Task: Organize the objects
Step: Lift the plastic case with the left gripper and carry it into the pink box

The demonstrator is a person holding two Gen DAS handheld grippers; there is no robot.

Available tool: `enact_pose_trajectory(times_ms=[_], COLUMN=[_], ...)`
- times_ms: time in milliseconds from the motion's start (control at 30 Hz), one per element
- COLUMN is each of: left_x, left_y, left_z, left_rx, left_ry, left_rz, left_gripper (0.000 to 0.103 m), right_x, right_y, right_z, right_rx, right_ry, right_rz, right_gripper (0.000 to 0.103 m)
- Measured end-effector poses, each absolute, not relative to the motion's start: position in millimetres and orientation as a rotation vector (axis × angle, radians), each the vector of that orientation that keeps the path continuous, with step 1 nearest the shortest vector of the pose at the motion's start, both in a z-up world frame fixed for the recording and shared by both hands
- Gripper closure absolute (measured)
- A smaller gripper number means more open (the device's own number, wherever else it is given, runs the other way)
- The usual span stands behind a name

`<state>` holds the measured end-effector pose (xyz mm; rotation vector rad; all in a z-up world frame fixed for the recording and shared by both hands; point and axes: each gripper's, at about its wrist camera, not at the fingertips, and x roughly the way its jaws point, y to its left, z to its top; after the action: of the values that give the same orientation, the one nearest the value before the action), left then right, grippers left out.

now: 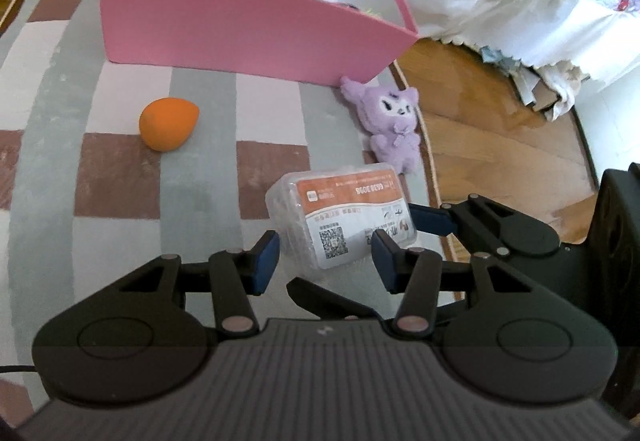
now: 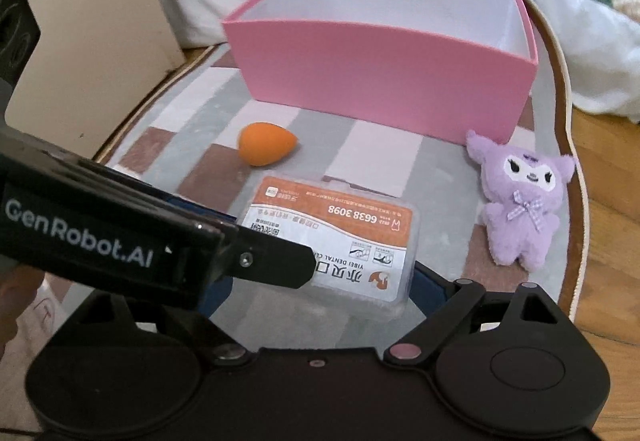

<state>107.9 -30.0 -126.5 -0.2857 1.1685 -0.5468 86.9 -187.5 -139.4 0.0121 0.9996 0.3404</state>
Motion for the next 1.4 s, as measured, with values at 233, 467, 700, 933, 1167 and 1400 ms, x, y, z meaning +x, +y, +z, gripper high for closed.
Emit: enact_pose_trajectory(times_ms=[233,467,700,933,1167,1400], left_x=[92,97,121,159,205,257], left_y=[-23,-18,-16,-12,-9,-7], left_z=[-86,-40,-4,27,33,8], left_rx=[-0.287,-0.271,-0.265,-0.263,-0.265,-0.303], left_ry=[1.083,1.002,0.933,0.886,0.878,0.933], left_rz=[-0.531,-0.532,-0.526,-0.511,-0.451,-0.394], left_gripper=[0.053,0.053,0.053,0.053,0.053,0.053], right_x=[74,74,92,128,180,233], right_y=[-181,-172,-162,-165,-163,-163], right_z=[-105,-64,-30,5,20,4], right_rx=[-0.051,-0.15,-0.249,-0.286,-0.317,-0.295], right_ry=[0.928,0.814,0.724,0.68,0.671,0.711], right_rz=[0.361,0.364,0.366,0.377,0.411,0.451], right_gripper=[0.008,0.008,0.008,0.008,0.008,0.008])
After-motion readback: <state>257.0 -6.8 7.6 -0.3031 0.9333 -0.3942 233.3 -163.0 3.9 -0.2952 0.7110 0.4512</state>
